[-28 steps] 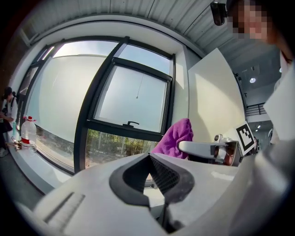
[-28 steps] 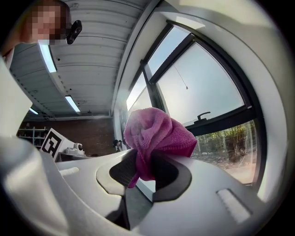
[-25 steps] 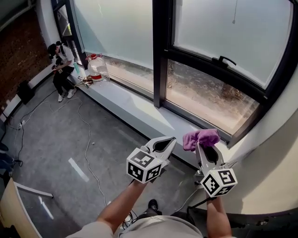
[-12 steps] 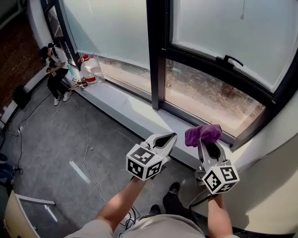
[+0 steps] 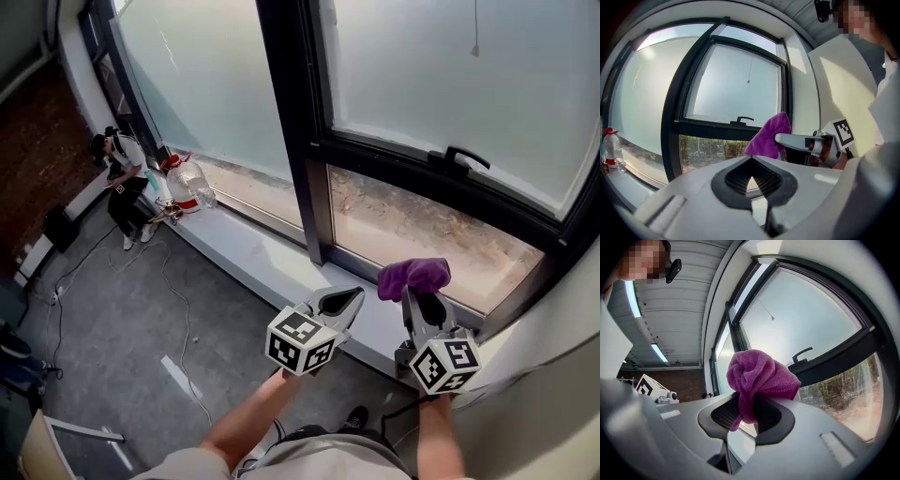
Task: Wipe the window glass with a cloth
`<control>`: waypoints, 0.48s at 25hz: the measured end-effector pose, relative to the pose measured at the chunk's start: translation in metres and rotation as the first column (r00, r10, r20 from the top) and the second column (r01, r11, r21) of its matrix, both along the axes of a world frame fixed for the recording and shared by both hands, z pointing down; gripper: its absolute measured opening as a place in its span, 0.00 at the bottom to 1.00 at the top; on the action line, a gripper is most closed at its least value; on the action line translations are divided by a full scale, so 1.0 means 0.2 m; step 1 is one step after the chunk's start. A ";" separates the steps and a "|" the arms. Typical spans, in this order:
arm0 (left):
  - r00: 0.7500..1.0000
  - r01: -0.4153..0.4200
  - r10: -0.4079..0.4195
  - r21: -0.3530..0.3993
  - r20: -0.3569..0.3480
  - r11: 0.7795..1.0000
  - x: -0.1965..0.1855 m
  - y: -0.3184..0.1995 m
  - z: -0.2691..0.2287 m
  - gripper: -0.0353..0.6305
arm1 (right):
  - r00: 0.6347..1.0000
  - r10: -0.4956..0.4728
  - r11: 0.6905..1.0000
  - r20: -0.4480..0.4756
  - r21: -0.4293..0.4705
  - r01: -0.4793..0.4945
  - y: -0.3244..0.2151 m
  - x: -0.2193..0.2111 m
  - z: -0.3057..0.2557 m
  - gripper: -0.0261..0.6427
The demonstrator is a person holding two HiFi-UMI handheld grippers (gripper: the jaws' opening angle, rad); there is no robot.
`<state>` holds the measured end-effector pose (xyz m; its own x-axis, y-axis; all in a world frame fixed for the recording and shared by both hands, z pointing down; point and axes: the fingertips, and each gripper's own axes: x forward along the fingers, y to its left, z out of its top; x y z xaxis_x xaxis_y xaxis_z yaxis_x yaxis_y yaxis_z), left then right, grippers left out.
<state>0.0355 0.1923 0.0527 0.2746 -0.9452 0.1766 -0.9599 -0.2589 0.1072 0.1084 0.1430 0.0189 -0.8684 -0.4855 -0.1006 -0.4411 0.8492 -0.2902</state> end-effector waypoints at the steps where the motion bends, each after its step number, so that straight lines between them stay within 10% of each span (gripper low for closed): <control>1: 1.000 -0.010 0.010 -0.003 0.007 1.000 0.01 -0.05 -0.01 0.05 | 1.000 0.005 1.000 0.005 -0.003 -0.005 -0.05 0.00 0.00 0.21; 12: 0.975 -0.219 0.220 -0.037 0.011 0.975 0.11 -0.57 0.07 0.05 | 0.974 0.218 0.973 -0.055 -0.061 -0.221 -0.48 0.15 0.16 0.21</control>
